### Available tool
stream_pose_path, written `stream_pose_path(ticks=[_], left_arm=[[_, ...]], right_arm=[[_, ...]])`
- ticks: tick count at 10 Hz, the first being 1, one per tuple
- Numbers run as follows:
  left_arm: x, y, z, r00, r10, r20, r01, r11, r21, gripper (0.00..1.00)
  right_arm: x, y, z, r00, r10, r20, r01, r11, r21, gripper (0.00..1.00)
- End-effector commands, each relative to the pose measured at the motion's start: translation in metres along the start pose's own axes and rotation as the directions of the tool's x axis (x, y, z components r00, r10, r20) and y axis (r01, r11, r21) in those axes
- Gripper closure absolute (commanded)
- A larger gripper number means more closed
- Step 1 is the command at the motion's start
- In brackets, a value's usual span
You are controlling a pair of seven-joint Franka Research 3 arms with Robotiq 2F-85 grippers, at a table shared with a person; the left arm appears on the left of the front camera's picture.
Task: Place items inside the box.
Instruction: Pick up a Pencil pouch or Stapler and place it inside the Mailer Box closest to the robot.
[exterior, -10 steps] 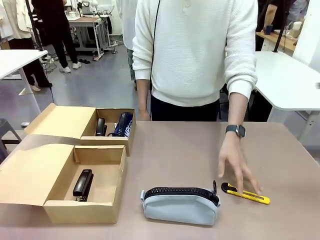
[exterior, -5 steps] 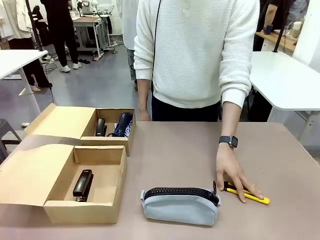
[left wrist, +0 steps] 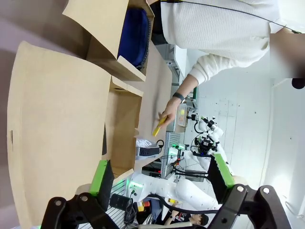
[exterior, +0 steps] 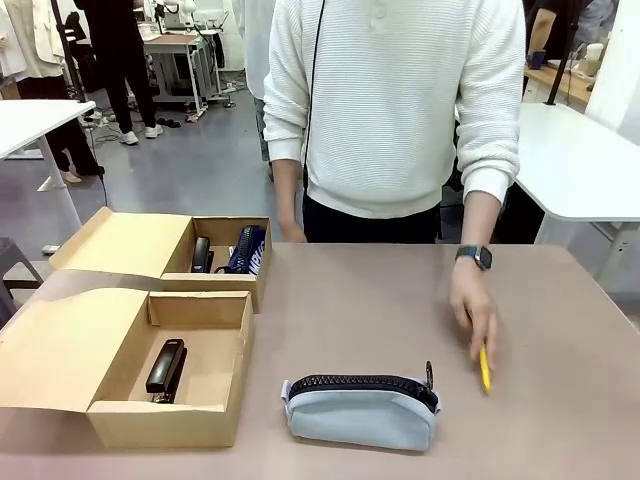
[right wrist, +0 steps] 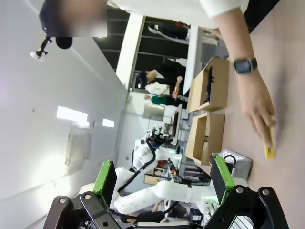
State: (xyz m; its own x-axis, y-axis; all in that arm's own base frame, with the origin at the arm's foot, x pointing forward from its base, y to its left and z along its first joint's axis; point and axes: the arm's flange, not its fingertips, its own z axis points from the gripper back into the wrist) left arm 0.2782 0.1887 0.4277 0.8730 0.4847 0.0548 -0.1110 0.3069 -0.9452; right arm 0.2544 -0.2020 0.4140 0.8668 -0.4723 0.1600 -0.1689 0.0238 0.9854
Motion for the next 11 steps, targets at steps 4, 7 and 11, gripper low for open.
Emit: stream_pose_path(ticks=[4,7,11], left_arm=[[-0.002,0.000,0.000,1.000,-0.019,-0.002,0.019,1.000,-0.017,0.00],[-0.002,0.000,0.000,1.000,-0.019,-0.002,0.019,1.000,-0.017,0.00],[-0.002,0.000,0.000,1.000,-0.019,-0.002,0.019,1.000,-0.017,0.00]], right_arm=[[0.003,0.015,-0.026,0.996,0.007,-0.091,-0.015,0.997,-0.080,0.00],[0.006,0.033,-0.071,0.964,0.046,-0.261,-0.090,0.983,-0.159,0.00],[-0.002,0.066,-0.234,0.686,0.046,-0.726,-0.402,0.855,-0.326,0.00]])
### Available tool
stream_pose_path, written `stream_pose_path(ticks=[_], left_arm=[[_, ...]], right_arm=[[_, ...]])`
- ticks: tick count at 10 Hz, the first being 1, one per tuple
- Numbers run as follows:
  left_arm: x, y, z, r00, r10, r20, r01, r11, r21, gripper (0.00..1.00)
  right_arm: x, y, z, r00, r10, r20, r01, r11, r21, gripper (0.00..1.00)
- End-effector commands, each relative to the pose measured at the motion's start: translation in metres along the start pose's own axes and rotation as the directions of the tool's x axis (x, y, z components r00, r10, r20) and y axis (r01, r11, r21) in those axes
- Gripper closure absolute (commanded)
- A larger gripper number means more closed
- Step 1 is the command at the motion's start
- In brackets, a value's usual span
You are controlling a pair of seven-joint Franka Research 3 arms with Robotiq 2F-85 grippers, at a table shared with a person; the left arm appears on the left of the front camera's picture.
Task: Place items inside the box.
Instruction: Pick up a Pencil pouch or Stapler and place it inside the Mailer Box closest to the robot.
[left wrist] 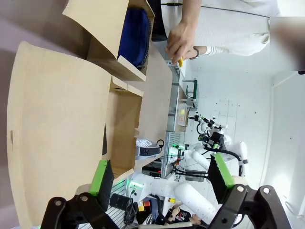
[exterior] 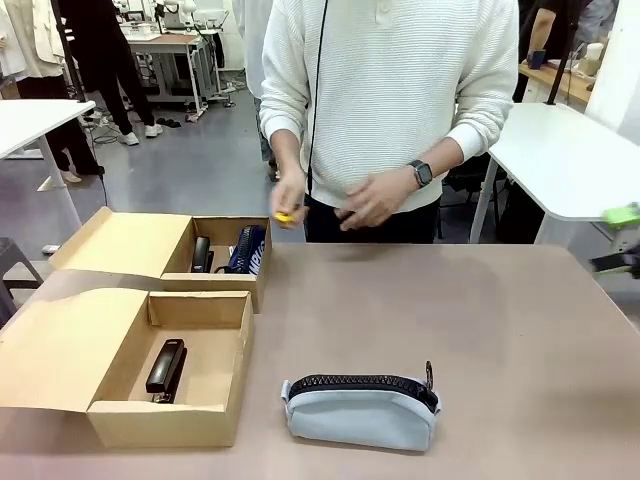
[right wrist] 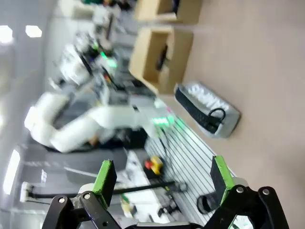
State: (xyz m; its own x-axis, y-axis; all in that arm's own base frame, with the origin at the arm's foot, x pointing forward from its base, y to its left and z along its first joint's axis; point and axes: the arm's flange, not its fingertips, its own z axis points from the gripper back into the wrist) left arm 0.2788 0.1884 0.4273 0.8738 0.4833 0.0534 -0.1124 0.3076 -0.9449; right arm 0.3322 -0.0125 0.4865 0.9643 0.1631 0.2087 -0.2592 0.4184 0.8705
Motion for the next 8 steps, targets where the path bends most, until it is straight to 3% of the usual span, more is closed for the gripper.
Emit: stream_pose_path(ticks=[1,3,4,5,6,7,8], left_arm=[[-0.003,0.000,0.001,1.000,-0.019,0.000,0.019,1.000,-0.018,0.00],[-0.003,0.000,0.001,1.000,-0.019,0.000,0.019,1.000,-0.018,0.00],[-0.003,0.000,0.001,1.000,-0.019,0.000,0.019,1.000,-0.018,0.00],[-0.003,0.000,0.001,1.000,-0.019,0.000,0.019,1.000,-0.018,0.00],[-0.003,0.000,0.001,1.000,-0.019,0.000,0.019,1.000,-0.018,0.00],[-0.003,0.000,0.001,1.000,-0.019,0.000,0.019,1.000,-0.018,0.00],[-0.003,0.000,0.001,1.000,-0.019,0.000,0.019,1.000,-0.018,0.00]], right_arm=[[0.041,0.029,-0.057,0.942,0.135,-0.307,-0.192,0.968,-0.164,0.00],[0.041,0.055,-0.134,0.858,0.187,-0.479,-0.360,0.883,-0.300,0.00],[0.030,0.062,-0.168,0.830,0.173,-0.530,-0.425,0.811,-0.402,0.00],[0.024,0.062,-0.174,0.878,0.066,-0.473,-0.376,0.706,-0.600,0.00],[0.031,0.070,-0.161,0.843,0.173,-0.509,-0.353,0.893,-0.280,0.00],[0.028,0.072,-0.180,0.819,0.154,-0.553,-0.421,0.816,-0.397,0.00],[0.022,0.080,-0.195,0.643,0.235,-0.728,-0.652,0.666,-0.361,0.00]])
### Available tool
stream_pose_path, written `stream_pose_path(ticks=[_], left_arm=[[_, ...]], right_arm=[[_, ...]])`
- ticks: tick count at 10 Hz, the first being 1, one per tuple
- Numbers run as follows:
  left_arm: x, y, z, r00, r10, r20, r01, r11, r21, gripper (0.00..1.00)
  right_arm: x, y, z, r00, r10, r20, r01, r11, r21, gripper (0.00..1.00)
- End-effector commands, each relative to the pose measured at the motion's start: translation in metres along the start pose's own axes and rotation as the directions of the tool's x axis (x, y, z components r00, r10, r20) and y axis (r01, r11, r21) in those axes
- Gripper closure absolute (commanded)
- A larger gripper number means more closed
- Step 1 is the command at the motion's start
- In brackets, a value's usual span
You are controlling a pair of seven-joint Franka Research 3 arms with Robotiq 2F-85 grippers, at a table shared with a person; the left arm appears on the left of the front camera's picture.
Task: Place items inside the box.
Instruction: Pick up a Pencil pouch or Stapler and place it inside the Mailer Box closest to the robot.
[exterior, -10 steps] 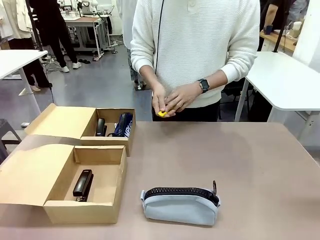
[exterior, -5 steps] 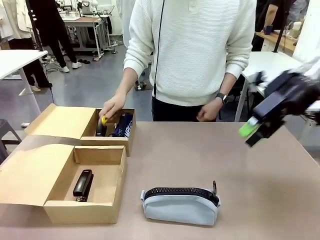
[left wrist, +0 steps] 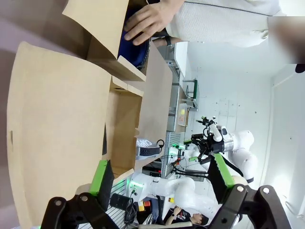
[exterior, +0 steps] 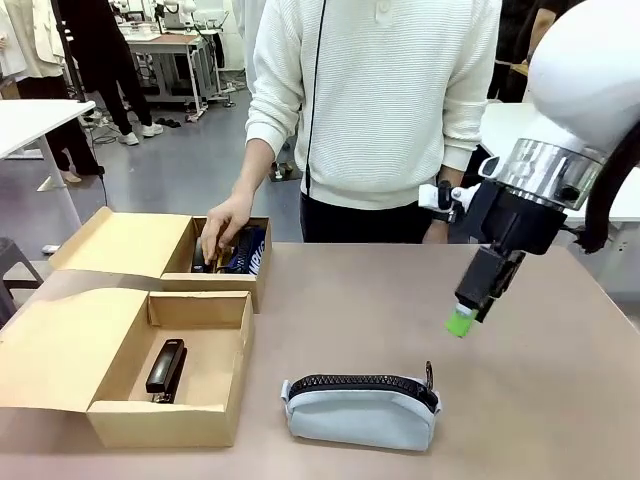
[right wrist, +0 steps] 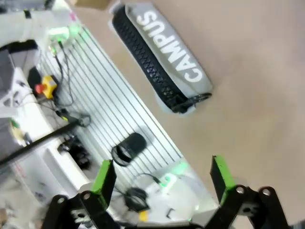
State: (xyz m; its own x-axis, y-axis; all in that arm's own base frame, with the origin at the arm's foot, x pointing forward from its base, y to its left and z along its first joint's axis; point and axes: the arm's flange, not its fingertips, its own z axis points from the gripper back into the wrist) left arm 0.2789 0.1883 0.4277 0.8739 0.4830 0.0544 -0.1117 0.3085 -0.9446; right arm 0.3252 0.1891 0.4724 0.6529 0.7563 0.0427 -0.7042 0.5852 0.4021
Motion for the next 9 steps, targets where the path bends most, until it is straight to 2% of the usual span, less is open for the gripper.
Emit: stream_pose_path(ticks=[1,2,3,5,6,7,9], left_arm=[[-0.003,0.000,0.001,1.000,-0.018,0.000,0.018,1.000,-0.019,0.00],[-0.003,0.000,0.001,1.000,-0.018,0.000,0.018,1.000,-0.019,0.00],[-0.003,0.000,0.001,1.000,-0.018,0.000,0.018,1.000,-0.019,0.00],[-0.003,0.000,0.001,1.000,-0.018,0.000,0.018,1.000,-0.019,0.00],[-0.003,0.000,0.001,1.000,-0.018,0.000,0.018,1.000,-0.019,0.00],[-0.003,0.000,0.001,1.000,-0.018,0.000,0.018,1.000,-0.019,0.00],[-0.003,0.000,0.001,1.000,-0.018,0.000,0.018,1.000,-0.019,0.00]], right_arm=[[0.022,0.017,-0.021,0.976,0.182,-0.122,-0.204,0.957,-0.207,0.00],[0.037,0.025,-0.042,0.957,0.259,-0.128,-0.283,0.928,-0.241,0.00],[0.048,0.033,-0.058,0.928,0.347,-0.133,-0.369,0.907,-0.206,0.00],[0.056,0.046,-0.082,0.899,0.431,-0.081,-0.438,0.877,-0.198,0.00],[0.064,0.053,-0.095,0.878,0.466,-0.105,-0.478,0.857,-0.192,0.00],[0.073,0.058,-0.110,0.851,0.499,-0.164,-0.523,0.836,-0.166,0.00],[0.082,0.063,-0.135,0.818,0.540,-0.198,-0.572,0.800,-0.183,0.00]])
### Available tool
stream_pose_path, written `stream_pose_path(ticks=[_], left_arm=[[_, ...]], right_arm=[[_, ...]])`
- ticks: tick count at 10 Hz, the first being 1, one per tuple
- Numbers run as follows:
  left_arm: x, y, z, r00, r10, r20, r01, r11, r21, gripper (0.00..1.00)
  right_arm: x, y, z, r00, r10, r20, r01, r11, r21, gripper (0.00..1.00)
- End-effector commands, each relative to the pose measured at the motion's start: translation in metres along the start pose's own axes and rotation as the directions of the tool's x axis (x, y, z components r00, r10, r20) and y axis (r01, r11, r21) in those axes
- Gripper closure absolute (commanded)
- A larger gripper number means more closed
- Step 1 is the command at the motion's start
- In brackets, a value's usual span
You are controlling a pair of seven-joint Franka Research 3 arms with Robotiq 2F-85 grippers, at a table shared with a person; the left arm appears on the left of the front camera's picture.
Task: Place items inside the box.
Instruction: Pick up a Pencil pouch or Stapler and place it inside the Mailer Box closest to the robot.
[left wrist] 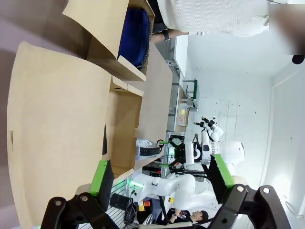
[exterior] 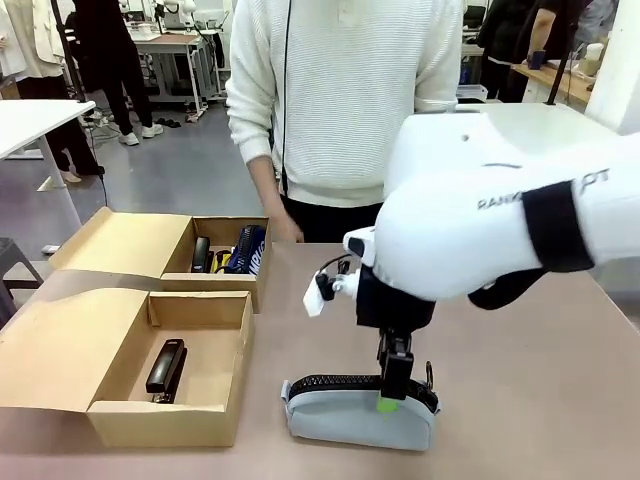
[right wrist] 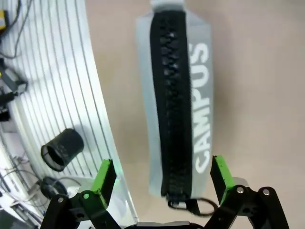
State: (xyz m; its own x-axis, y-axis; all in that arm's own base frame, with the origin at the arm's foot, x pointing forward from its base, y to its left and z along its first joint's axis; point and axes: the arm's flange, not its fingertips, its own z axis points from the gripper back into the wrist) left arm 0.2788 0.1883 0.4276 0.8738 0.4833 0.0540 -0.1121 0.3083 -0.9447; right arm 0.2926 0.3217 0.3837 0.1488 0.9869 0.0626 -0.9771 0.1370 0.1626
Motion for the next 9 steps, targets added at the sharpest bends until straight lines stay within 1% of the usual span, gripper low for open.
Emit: stream_pose_path(ticks=[1,3,5,7,8,9], left_arm=[[-0.002,0.000,0.001,1.000,-0.019,0.000,0.019,1.000,-0.019,0.00],[-0.002,0.000,0.001,1.000,-0.019,0.000,0.019,1.000,-0.019,0.00],[-0.002,0.000,0.001,1.000,-0.019,0.000,0.019,1.000,-0.019,0.00],[-0.002,0.000,0.001,1.000,-0.019,0.000,0.019,1.000,-0.019,0.00],[-0.002,0.000,0.001,1.000,-0.019,0.000,0.019,1.000,-0.019,0.00],[-0.002,0.000,0.001,1.000,-0.019,0.000,0.019,1.000,-0.019,0.00]], right_arm=[[0.011,-0.005,-0.016,0.998,0.068,-0.003,-0.068,0.997,-0.039,0.00],[0.020,-0.014,-0.036,0.996,0.080,-0.039,-0.082,0.996,-0.047,0.00],[0.023,-0.019,-0.053,0.991,0.098,-0.094,-0.099,0.995,-0.010,0.00],[0.029,-0.020,-0.061,0.988,0.088,-0.130,-0.092,0.996,-0.021,0.00],[0.029,-0.020,-0.064,0.986,0.088,-0.139,-0.090,0.996,-0.008,0.00],[0.029,-0.021,-0.065,0.983,0.081,-0.165,-0.083,0.997,-0.005,0.00]])
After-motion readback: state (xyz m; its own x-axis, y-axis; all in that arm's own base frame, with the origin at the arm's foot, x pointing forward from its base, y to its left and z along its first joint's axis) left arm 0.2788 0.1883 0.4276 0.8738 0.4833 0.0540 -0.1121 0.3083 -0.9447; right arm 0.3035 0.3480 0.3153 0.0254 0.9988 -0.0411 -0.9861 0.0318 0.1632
